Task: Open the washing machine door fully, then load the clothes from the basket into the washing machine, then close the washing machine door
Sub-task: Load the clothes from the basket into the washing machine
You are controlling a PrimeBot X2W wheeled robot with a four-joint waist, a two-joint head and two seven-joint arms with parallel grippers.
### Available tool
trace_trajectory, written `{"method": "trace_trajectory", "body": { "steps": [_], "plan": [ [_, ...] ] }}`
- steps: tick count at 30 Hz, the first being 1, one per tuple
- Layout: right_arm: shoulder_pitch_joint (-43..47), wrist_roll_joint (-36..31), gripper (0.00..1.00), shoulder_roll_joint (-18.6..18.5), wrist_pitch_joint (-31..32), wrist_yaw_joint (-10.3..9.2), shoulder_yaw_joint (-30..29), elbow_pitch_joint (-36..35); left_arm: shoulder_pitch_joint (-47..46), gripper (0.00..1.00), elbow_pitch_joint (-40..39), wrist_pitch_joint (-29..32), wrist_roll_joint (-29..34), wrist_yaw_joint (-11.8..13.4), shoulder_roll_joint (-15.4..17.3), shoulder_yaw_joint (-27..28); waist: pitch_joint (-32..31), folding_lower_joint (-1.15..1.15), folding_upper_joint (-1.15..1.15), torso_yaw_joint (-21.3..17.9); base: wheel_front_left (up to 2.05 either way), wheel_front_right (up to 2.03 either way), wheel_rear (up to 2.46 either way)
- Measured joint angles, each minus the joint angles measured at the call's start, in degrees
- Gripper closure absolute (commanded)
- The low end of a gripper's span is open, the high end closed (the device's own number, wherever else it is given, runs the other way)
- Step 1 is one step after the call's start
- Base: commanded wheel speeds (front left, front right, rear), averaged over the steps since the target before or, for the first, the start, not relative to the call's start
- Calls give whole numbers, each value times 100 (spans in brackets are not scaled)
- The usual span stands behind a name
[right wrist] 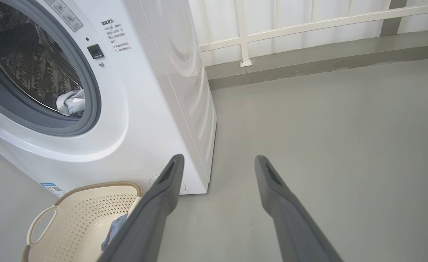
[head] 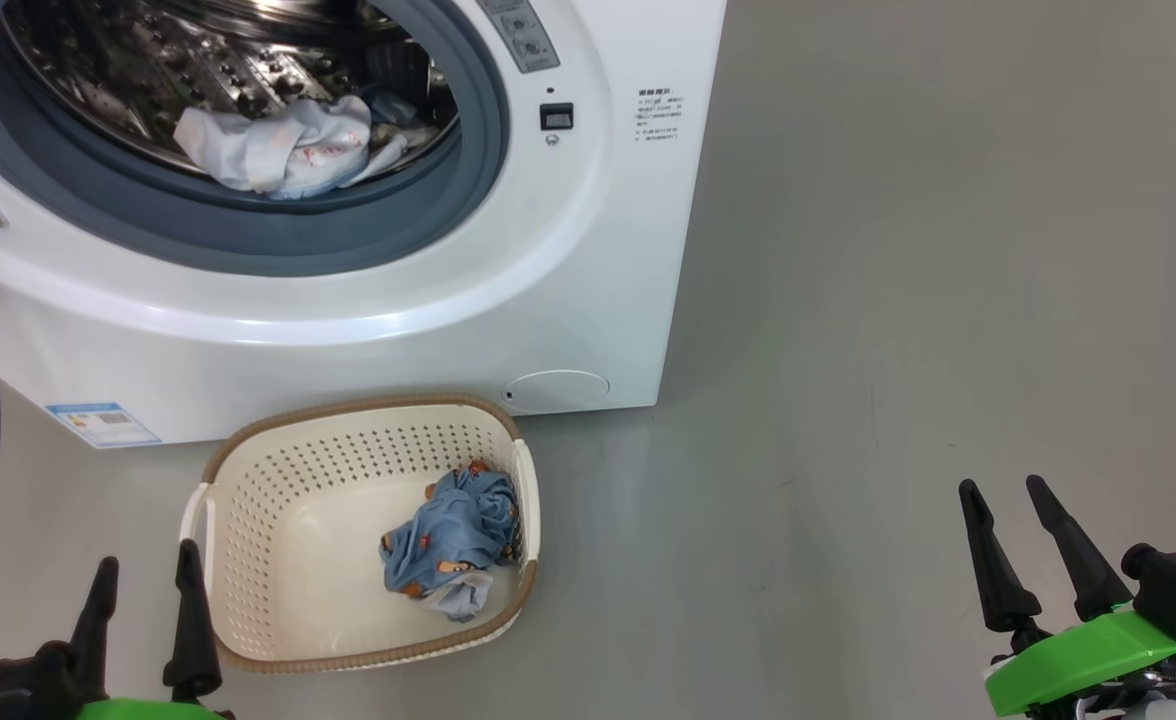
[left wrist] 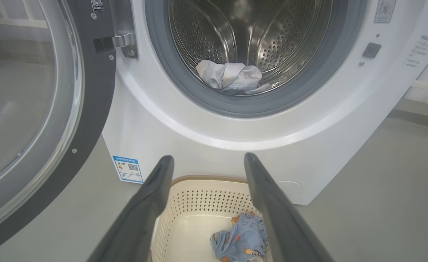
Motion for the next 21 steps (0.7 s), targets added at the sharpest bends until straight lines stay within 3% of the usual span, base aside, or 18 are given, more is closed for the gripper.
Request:
{"method": "trace_trajectory", "body": {
  "steps": [10, 21],
  "plan": [
    [-53, 0, 0, 77, 0, 0, 8, -38, -67, 0, 107, 0, -4, 0, -47, -67, 231, 0, 0, -20, 0, 0, 0],
    [-515, -3, 0, 191, 0, 0, 109, -104, -775, 0, 896, 1, -99, 0, -53, -511, 714, 0, 0, -49, 0, 0, 0]
  ]
}}
